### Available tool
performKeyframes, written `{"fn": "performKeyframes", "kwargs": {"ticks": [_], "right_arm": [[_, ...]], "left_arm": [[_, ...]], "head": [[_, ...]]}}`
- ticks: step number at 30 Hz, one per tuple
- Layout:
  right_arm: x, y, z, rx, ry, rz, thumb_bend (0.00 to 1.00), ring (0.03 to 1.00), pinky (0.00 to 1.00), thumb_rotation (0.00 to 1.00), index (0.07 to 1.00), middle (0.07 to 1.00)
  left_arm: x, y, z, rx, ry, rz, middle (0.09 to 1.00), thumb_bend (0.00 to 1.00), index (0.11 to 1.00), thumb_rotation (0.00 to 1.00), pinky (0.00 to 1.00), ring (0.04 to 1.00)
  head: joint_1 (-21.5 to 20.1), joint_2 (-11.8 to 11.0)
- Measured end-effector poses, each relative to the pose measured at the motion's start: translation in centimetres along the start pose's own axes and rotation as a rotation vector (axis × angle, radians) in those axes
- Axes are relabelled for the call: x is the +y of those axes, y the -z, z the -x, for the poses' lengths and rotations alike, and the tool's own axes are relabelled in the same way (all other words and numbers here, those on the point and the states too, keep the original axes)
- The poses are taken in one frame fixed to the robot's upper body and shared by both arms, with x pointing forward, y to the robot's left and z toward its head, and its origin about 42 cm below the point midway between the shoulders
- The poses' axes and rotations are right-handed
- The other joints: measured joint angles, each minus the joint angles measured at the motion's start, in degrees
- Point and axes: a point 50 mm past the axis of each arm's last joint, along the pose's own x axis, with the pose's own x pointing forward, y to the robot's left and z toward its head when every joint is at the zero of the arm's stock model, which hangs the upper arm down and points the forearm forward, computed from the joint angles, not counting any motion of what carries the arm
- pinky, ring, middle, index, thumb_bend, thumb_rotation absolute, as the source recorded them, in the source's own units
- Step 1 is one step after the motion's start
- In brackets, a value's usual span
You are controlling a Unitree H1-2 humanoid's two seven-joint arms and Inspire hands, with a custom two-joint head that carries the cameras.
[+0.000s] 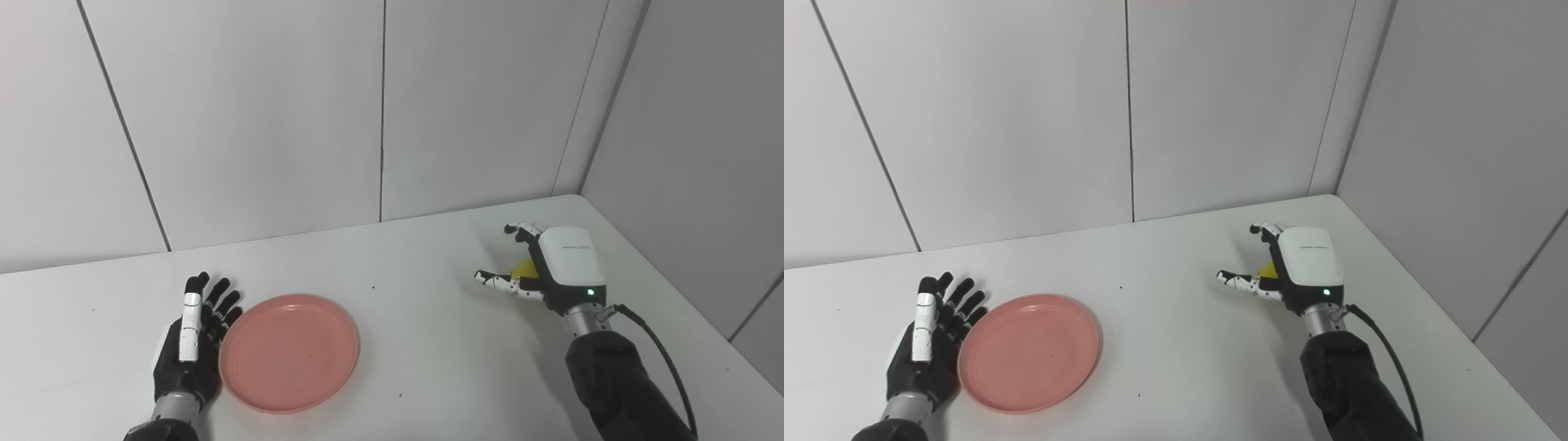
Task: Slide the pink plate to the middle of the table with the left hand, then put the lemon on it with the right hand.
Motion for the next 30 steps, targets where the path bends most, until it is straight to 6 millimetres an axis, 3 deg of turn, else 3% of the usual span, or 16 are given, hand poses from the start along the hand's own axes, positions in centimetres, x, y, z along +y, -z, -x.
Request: {"fn": "performKeyframes", "kwargs": {"ticks": [6,10,17,22,30], "right_arm": [[0.3,1.0,0.0,0.032,-0.022,0.028,0.76,0.685,0.64,0.87,0.699,0.716],[0.9,1.8,-0.1,0.047,-0.039,0.065,0.75,0.717,0.76,0.88,0.683,0.712],[1.8,3.0,0.0,0.063,-0.059,0.118,0.75,0.748,0.84,0.89,0.67,0.715],[1.9,2.6,-0.1,0.055,-0.064,0.121,0.75,0.746,0.83,0.89,0.669,0.713],[2.1,2.6,-0.1,0.061,-0.084,0.098,0.76,0.692,0.67,0.87,0.67,0.701]], "left_arm": [[0.0,0.0,0.0,0.001,0.001,-0.004,0.934,0.79,0.991,0.84,0.92,0.908],[0.0,0.0,0.0,0.002,0.001,-0.006,0.935,0.8,0.994,0.83,0.91,0.908],[0.0,0.0,0.0,0.001,-0.001,-0.004,0.938,0.79,0.989,0.83,0.9,0.904],[-0.1,-0.1,0.1,0.003,0.0,0.0,0.952,0.79,0.996,0.82,0.92,0.92],[-0.1,0.0,0.3,0.003,-0.001,0.0,0.94,0.8,0.982,0.82,0.89,0.906]], "head": [[0.1,-0.2],[0.3,-0.2],[0.4,-0.2],[0.4,-0.1],[0.5,0.1]]}}
